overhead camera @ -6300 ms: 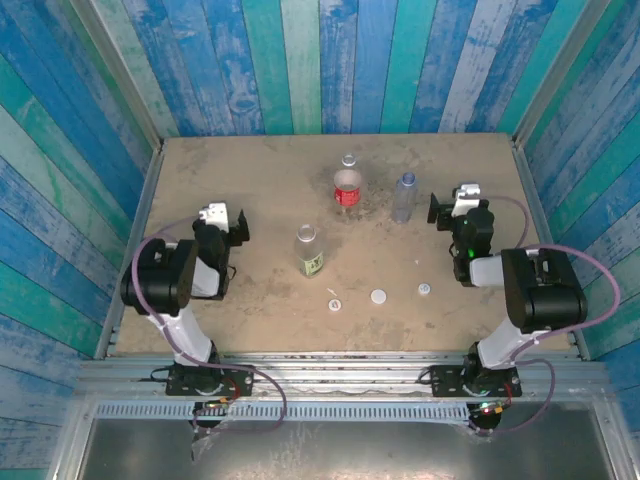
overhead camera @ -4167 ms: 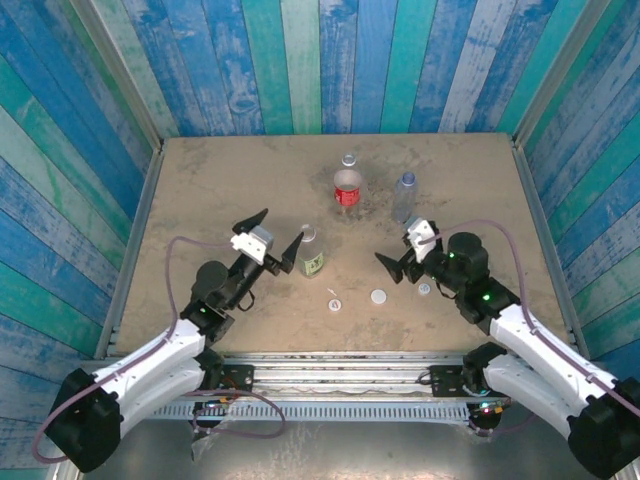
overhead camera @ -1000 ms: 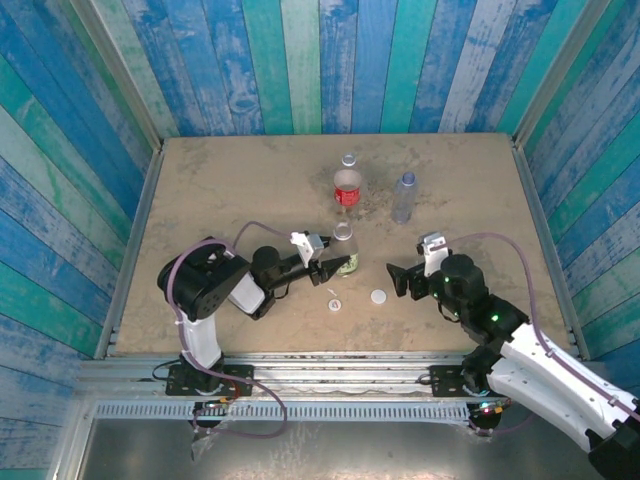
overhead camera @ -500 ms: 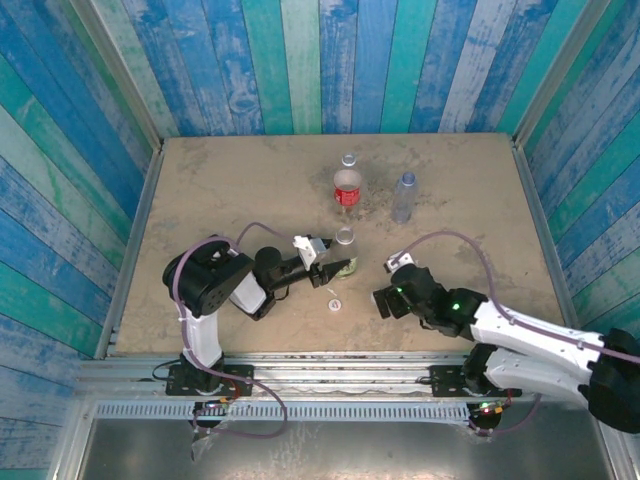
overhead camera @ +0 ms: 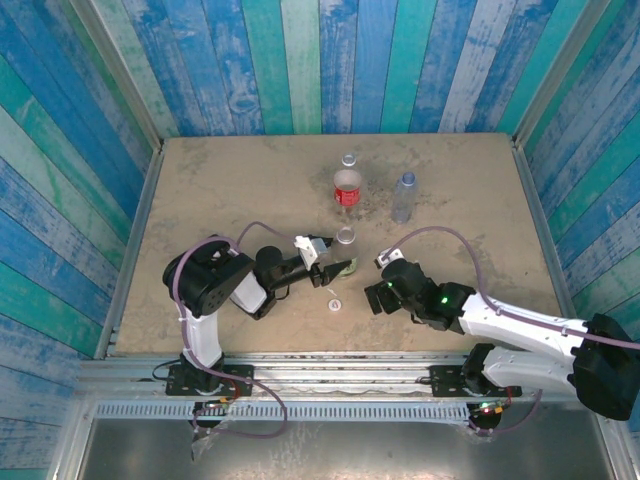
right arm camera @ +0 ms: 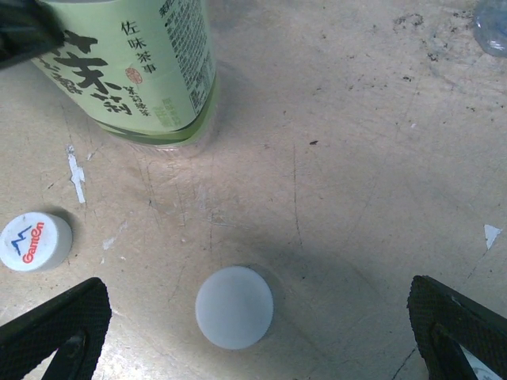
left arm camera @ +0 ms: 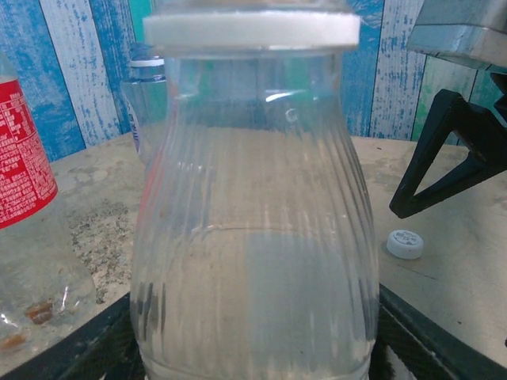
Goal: Screw on the bottle caps
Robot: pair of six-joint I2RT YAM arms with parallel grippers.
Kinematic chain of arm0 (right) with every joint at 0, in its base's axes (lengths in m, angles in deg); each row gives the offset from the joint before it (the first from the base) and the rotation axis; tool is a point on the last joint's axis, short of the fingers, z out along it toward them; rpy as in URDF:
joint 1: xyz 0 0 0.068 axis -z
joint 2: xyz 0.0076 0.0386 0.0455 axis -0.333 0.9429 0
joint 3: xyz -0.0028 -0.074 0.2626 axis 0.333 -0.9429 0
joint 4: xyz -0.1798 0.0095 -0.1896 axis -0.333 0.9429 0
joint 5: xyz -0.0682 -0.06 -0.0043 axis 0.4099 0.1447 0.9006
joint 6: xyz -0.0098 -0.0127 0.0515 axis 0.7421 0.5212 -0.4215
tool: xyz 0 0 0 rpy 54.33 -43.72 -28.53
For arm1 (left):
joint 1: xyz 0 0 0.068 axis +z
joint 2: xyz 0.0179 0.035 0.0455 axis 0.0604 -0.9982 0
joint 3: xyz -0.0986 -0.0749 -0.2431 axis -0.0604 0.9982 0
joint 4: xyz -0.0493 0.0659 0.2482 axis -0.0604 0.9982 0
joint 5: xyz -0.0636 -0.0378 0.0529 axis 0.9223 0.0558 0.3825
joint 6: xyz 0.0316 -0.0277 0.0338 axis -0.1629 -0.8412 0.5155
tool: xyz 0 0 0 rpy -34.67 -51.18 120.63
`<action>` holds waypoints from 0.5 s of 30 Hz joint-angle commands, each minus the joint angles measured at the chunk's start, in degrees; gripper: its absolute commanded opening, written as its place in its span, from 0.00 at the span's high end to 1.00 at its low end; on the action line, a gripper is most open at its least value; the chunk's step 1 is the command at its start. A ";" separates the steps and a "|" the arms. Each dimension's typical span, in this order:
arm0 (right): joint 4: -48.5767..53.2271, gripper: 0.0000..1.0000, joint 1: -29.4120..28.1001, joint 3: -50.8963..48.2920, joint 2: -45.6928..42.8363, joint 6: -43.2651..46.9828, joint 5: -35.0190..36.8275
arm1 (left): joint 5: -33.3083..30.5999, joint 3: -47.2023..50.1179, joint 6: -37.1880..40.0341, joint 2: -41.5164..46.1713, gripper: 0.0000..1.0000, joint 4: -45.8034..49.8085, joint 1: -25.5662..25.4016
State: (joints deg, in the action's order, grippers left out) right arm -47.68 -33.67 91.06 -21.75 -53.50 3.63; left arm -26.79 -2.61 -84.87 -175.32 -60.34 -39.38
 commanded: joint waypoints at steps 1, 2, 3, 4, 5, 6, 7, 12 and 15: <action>-1.27 0.00 -0.26 0.61 -0.79 -0.13 -0.12 | -0.72 -0.30 0.84 -0.80 0.26 1.50 -0.23; -1.62 0.00 -0.27 0.36 -0.97 -0.62 -0.24 | -0.77 -0.30 0.60 -0.88 0.25 1.05 -0.29; -1.80 0.00 -0.29 0.05 -1.34 -1.13 -0.48 | -0.66 -0.30 0.36 -0.81 0.24 0.83 -0.29; -1.81 0.00 -0.31 -0.04 -1.64 -1.64 -0.55 | -0.40 -0.41 0.23 -0.84 0.21 0.88 -0.25; -1.73 0.00 -0.31 -0.31 -2.15 -2.20 -0.73 | -0.10 -0.63 0.09 -0.97 0.19 0.92 -0.28; -1.51 0.00 -0.31 -0.49 -2.80 -2.63 -0.99 | 0.08 -0.83 -0.11 -1.26 0.17 0.79 -0.21; -1.44 0.00 -0.25 -0.73 -3.57 -2.92 -1.05 | 0.10 -0.90 -0.20 -1.47 0.15 0.27 -0.25; -1.74 0.00 -0.32 -3.31 -8.04 -4.47 -0.10 | 0.62 -0.85 -0.83 -1.21 0.04 -0.46 -0.20; -1.66 0.00 -0.31 -3.96 -9.47 -4.86 0.46 | 1.06 -1.38 -0.75 -1.42 0.02 0.05 -0.28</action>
State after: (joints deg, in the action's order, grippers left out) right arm -49.25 -33.67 88.31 -30.12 -56.78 3.07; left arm -26.59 -2.88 -85.51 -175.32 -59.64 -39.36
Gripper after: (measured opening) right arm 0.999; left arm 0.981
